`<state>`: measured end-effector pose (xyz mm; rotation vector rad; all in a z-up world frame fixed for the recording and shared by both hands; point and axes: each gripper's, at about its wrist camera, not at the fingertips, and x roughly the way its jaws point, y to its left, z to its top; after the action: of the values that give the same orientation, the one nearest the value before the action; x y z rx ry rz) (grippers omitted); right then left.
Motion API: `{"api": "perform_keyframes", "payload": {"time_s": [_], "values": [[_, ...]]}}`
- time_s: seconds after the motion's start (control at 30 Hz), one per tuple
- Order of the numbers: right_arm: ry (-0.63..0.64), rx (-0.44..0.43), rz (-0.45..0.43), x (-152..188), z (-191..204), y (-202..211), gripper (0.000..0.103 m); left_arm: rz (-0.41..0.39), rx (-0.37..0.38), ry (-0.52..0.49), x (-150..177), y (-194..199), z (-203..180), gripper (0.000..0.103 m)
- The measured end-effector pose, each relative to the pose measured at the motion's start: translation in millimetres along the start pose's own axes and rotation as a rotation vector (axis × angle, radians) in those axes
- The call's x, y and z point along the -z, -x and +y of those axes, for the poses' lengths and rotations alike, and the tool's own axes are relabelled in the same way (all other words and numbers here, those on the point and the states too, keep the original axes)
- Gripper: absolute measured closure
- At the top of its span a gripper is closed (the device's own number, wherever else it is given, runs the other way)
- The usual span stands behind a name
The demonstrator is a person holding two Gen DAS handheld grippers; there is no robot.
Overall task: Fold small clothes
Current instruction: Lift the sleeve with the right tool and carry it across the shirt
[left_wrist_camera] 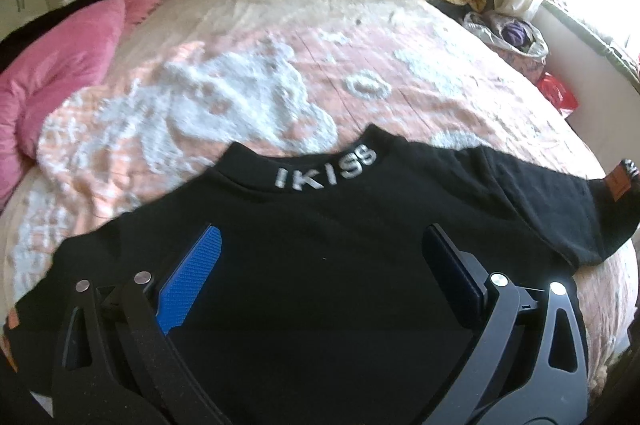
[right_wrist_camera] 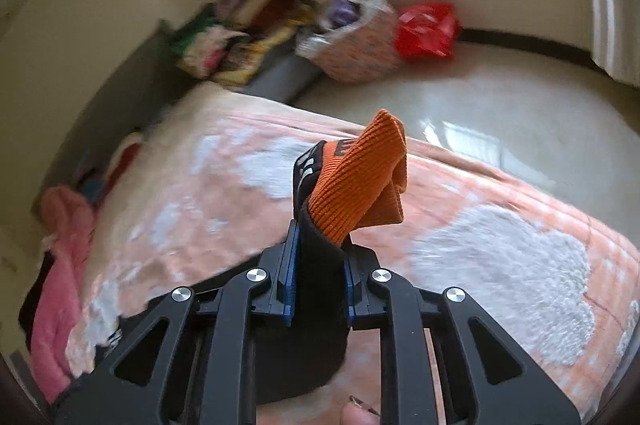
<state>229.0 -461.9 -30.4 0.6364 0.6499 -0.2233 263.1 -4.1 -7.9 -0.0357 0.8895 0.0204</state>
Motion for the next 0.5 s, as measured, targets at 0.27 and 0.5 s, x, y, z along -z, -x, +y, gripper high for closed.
{"api": "perform_keyframes", "payload": {"time_s": [0.27, 0.5], "values": [[0.202, -0.154, -0.023, 8.0, 89.0, 36.9, 0.086, -0.064, -0.032, 0.005, -5.9, 31.9, 16.2, 0.009], [0.321, -0.267, 0.002, 33.9, 159.5, 49.8, 0.087, -0.091, -0.039, 0.014, -2.7, 49.7, 29.1, 0.009]]}}
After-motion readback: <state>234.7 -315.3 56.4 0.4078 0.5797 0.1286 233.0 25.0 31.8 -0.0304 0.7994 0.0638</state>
